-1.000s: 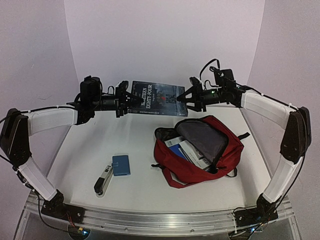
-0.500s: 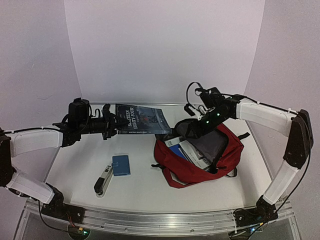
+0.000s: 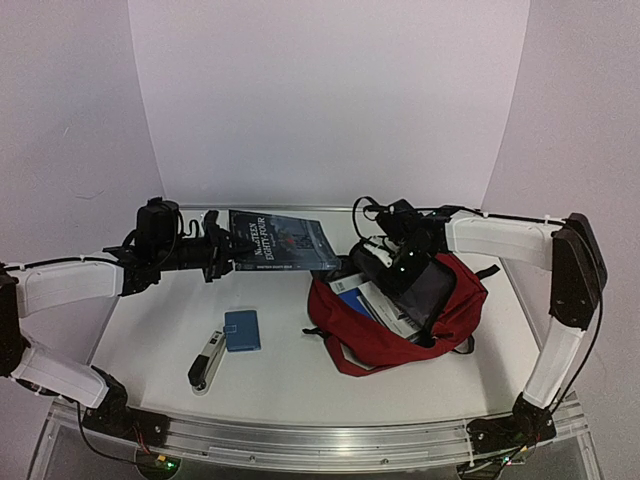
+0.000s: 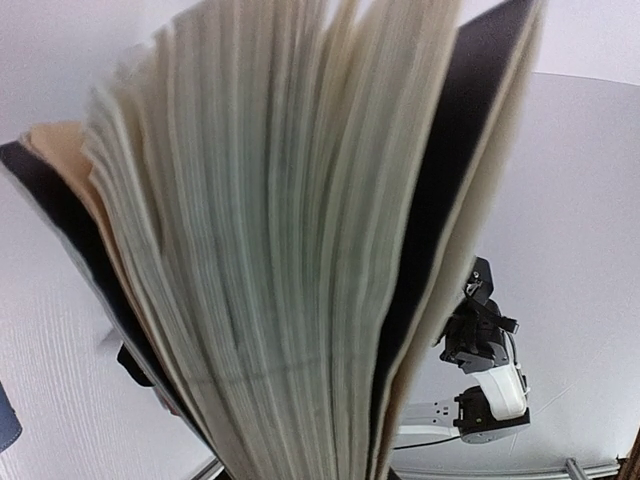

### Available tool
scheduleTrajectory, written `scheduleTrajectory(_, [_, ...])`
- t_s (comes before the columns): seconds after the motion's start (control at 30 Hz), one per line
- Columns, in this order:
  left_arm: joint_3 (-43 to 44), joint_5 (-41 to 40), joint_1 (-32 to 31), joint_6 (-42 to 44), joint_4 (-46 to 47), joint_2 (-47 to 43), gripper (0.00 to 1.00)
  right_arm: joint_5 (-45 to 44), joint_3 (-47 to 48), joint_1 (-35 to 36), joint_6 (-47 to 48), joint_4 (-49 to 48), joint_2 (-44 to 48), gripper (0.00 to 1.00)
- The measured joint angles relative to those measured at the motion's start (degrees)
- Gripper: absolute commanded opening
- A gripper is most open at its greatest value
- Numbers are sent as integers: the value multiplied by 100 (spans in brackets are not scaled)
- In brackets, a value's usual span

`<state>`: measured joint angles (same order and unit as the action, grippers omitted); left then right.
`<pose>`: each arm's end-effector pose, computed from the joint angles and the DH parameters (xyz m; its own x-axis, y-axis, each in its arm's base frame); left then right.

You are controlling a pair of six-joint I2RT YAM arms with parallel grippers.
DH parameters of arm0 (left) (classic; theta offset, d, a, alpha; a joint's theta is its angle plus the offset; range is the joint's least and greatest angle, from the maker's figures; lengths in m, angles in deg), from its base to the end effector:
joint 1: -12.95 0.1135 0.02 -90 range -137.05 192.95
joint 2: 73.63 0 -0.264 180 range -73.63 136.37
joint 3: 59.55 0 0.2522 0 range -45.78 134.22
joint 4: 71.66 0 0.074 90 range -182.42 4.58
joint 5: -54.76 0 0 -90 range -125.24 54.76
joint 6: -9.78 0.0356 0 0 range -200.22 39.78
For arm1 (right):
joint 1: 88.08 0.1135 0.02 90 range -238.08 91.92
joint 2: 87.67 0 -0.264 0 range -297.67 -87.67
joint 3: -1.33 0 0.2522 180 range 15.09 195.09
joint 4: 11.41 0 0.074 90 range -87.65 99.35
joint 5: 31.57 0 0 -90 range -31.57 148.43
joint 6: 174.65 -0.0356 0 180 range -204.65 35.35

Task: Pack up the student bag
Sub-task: Place the book in the student bag.

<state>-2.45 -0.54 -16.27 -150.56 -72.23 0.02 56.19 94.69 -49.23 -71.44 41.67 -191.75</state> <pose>0.2398 -0.1574 0.2646 -0.9115 -0.3772 -0.1637 0.0528 0.2874 -0.9564 0.2971 0.2375 0.2243 -0.5401 -0.7282 -0.4218 -0.7568 0.6395 -0.1350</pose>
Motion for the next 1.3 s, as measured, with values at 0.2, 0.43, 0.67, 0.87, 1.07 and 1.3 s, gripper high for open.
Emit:
scheduleTrajectory(0.2, [0,5,-10,11,-89,0,0,42,279,61,-18,289,-120,0])
scheduleTrajectory(0.43, [-7,83,-19,96,-92,-9,0,323,1397,17,-185,700,-284,0])
scheduleTrajectory(0.67, [-110,184,-137,150,-86,-11,0,929,1911,-193,-556,733,-297,0])
scheduleTrajectory(0.87, [-69,467,-458,140,317,514,0,1607,1919,-444,-826,732,-295,0])
scheduleTrajectory(1.07, [264,707,-816,138,623,1519,0,1992,1919,-518,-972,736,-294,0])
scheduleTrajectory(1.3, [935,880,-834,143,963,2381,0,2177,1914,-532,-1030,751,-253,0])
